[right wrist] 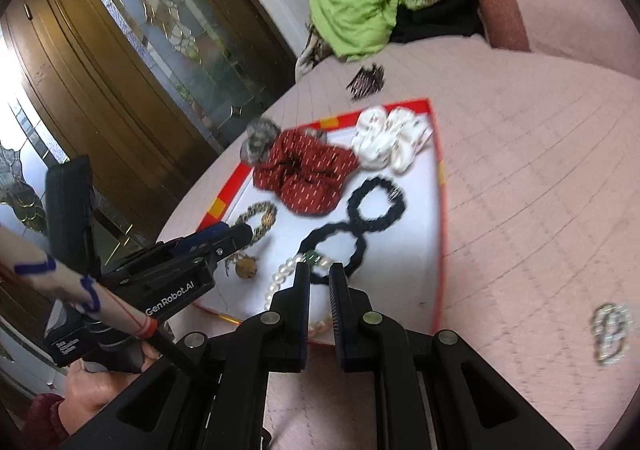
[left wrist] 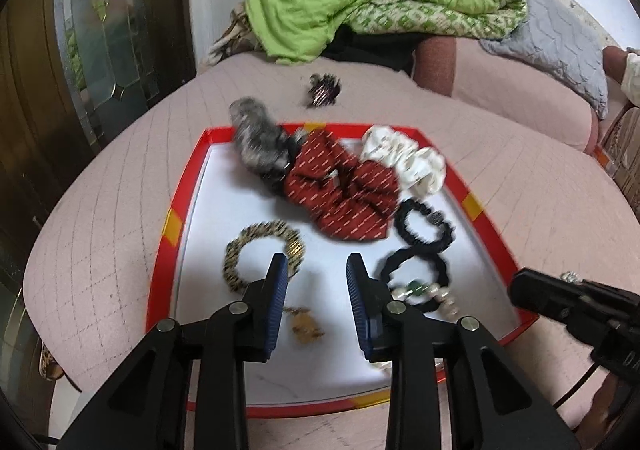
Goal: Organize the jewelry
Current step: 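Move the left gripper to the pale green beaded bracelet and grasp it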
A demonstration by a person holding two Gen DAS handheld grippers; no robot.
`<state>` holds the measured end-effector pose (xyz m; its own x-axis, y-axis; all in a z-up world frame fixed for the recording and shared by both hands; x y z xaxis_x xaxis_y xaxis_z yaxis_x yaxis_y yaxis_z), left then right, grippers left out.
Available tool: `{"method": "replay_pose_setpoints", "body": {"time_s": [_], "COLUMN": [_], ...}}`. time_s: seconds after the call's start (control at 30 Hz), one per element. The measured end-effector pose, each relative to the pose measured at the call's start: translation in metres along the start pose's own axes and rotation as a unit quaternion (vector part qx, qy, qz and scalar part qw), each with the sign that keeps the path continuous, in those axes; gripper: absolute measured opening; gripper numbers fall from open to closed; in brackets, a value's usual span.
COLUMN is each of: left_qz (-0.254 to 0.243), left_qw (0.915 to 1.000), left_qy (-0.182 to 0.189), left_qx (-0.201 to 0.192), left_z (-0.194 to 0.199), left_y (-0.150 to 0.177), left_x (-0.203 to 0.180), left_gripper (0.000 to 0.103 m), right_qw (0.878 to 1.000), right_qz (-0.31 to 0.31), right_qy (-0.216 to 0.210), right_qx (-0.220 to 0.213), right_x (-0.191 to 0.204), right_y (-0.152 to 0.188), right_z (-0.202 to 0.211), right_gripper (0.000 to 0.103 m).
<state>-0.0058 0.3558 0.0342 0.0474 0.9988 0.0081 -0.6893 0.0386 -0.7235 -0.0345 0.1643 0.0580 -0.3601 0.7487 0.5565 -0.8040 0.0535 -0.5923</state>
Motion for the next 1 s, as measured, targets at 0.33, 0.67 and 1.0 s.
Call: {"method": "replay_pose_setpoints", "body": {"time_s": [0.33,0.67,1.0], "left_qz": [-0.069,-0.089,-0.068], "left_qw": [0.9952,0.9918,0.9944], "left_qy": [0.06,0.09,0.079], "left_qx": [-0.034,-0.011,0.016], "left_z": [0.014,-0.002,-0.013], "left_y": [-0.014,-0.015,-0.008], "left_x": [-0.08,-0.125,-0.107], "left_gripper": [0.029,0.03,0.031], "right_qw": [0.992,0.983,0.982], "right_qz": [-0.085,-0.127,-0.071], "right_qy": [0.087,0.133,0.16], "right_qx": [-0.037,0.027,0.066], "right_x": [-0.106,-0.166,-0.15], "right_y": [-0.024,0.001,0.012], "right_z": [0.093,0.104,0.07], "right_gripper": [0.012,0.012,0.014]}}
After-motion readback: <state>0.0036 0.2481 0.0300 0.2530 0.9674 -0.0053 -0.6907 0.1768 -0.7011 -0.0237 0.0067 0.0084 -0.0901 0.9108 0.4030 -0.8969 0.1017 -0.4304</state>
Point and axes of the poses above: each gripper's, at about its wrist camera, not at the fingertips, and z roughly against the way its jaws point, x to its left, y to its underside, the point moved 5 cm from there along -z, roughly the way its jaws point, and after that the axes turned 4 degrees about -z, right-handed, at the moved point
